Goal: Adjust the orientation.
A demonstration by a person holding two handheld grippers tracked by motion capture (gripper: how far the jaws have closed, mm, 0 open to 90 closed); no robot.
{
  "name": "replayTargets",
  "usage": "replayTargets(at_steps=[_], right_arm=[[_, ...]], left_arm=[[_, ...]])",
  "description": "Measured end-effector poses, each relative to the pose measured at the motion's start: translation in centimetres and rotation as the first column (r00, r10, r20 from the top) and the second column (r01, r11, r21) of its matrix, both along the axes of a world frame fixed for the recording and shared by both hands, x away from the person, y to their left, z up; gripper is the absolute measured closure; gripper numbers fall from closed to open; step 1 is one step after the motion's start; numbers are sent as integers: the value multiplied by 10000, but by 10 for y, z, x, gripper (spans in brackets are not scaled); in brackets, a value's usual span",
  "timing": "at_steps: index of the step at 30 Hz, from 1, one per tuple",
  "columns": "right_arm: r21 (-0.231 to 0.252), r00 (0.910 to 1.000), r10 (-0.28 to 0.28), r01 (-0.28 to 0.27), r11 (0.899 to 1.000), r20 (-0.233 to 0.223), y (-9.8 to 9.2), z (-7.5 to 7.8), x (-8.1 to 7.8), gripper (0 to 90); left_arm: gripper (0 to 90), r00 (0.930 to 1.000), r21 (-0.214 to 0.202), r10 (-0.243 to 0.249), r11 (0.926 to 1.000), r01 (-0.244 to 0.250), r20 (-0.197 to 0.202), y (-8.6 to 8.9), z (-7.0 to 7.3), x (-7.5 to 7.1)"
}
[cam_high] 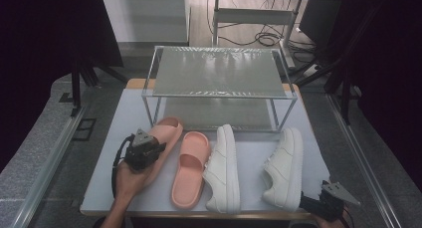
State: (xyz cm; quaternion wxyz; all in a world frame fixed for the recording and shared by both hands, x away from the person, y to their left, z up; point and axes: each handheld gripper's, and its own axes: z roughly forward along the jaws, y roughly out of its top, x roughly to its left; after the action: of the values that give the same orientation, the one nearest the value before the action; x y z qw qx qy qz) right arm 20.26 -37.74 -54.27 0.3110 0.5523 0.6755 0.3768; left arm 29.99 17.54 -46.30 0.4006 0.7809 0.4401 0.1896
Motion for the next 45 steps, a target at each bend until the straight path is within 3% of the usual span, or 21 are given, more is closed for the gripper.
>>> replayTargets(at_steps=[19, 33, 38, 45], right_arm=[[10, 10000, 2, -2, 10000, 14, 0, 0, 0, 0], [10, 10000, 19, -19, 10000, 37, 0, 0, 0, 0], [4, 10000, 39, -39, 10000, 39, -1, 0, 0, 0], [33, 10000, 37, -37, 10000, 32, 0, 0, 0, 0]], left_arm=[[833, 9971, -160, 709, 9974, -705, 285, -25, -3, 45], [829, 9894, -66, 1351, 9908, -1350, 525, -39, -13, 77], [828, 9873, 319, 1445, 9886, -1469, 665, -44, -18, 85], [808, 9891, 503, 1414, 9884, -1434, 413, -52, -19, 90]])
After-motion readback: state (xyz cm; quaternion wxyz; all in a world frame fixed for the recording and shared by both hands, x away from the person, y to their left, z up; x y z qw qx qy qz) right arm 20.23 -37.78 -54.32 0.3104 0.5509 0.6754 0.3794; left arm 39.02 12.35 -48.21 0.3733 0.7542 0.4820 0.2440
